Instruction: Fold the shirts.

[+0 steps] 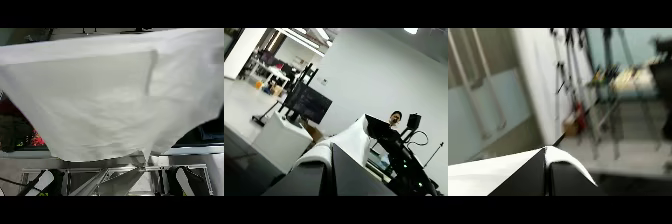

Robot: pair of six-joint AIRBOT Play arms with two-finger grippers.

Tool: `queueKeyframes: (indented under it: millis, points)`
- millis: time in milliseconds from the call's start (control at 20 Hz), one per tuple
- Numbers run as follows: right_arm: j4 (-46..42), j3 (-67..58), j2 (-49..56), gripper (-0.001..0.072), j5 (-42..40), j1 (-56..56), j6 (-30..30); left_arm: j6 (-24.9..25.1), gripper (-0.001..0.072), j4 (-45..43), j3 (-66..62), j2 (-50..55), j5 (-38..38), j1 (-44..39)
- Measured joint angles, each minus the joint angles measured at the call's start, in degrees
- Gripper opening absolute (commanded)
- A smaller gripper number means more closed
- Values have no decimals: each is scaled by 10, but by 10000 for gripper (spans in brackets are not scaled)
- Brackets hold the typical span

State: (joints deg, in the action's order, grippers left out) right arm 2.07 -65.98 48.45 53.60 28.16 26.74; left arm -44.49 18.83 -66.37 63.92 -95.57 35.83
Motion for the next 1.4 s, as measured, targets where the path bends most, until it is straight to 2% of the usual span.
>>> queueKeyframes:
  millis: [250, 450, 600, 950, 1200, 1400]
  points:
    - [-15, 0, 259, 23, -6, -105, -11, 37, 24, -129, -4, 190, 97, -106]
    - [23, -12, 432, 22, -44, -129, -21, 56, 24, -172, -70, 352, 141, -131]
    - [66, -47, 519, 23, -45, -131, -33, 60, 24, -182, -153, 443, 152, -140]
    - [84, -113, 584, 23, -20, -124, -41, 37, 23, -206, -268, 533, 159, -144]
    - [-33, -120, 589, 22, 13, -107, 14, 14, 15, -294, -281, 543, 154, -141]
    - [-139, -121, 588, 22, 31, -90, 71, -1, 14, -325, -283, 545, 137, -126]
